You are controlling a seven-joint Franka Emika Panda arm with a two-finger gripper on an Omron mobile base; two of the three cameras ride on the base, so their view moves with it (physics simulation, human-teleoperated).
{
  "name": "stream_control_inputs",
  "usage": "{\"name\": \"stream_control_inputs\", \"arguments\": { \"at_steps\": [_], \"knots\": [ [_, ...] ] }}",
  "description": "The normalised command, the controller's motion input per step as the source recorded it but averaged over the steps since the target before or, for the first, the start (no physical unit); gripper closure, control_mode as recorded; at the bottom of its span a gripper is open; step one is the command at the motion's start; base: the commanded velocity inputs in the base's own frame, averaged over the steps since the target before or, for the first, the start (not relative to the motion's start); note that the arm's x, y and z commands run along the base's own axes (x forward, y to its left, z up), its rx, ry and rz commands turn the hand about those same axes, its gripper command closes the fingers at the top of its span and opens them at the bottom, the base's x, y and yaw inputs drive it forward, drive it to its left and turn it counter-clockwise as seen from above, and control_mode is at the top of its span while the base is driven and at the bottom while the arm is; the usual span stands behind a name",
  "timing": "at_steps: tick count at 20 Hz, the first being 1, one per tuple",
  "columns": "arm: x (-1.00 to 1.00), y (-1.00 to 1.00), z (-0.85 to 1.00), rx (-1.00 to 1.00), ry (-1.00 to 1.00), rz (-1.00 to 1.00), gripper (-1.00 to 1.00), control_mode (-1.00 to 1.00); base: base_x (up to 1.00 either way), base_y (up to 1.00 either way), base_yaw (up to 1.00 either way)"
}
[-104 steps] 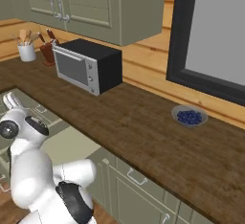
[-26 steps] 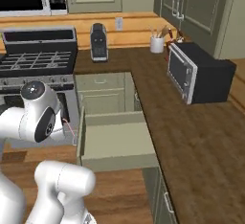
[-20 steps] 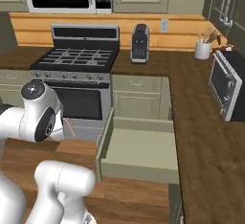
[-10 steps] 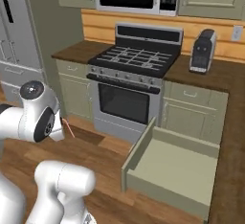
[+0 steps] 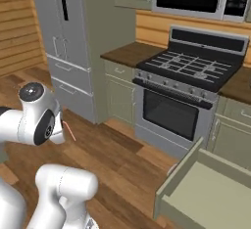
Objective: Take a straw from the drawer in front and place it inside the glass cup on the dining counter.
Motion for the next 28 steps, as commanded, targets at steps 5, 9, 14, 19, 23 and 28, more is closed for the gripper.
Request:
{"name": "stream_control_inputs", "arguments": {
  "at_steps": [5, 9, 14, 19, 23, 28],
  "knots": [
    [0.0, 0.0, 0.0, 0.0, 0.0, 0.0, 1.0, 1.0, 0.0, 0.42, 0.35],
    [0.0, 0.0, 0.0, 0.0, 0.0, 0.0, 1.0, 1.0, 0.12, 0.53, 0.25],
    [0.0, 0.0, 0.0, 0.0, 0.0, 0.0, 1.0, 1.0, 0.35, 0.45, 0.25],
    [0.0, 0.0, 0.0, 0.0, 0.0, 0.0, 1.0, 1.0, 0.53, 0.19, 0.23],
    [0.0, 0.0, 0.0, 0.0, 0.0, 0.0, 1.0, 1.0, 0.82, 0.0, 0.2],
    [0.0, 0.0, 0.0, 0.0, 0.0, 0.0, 1.0, 1.0, 0.95, -0.22, 0.21]
  ]
}}
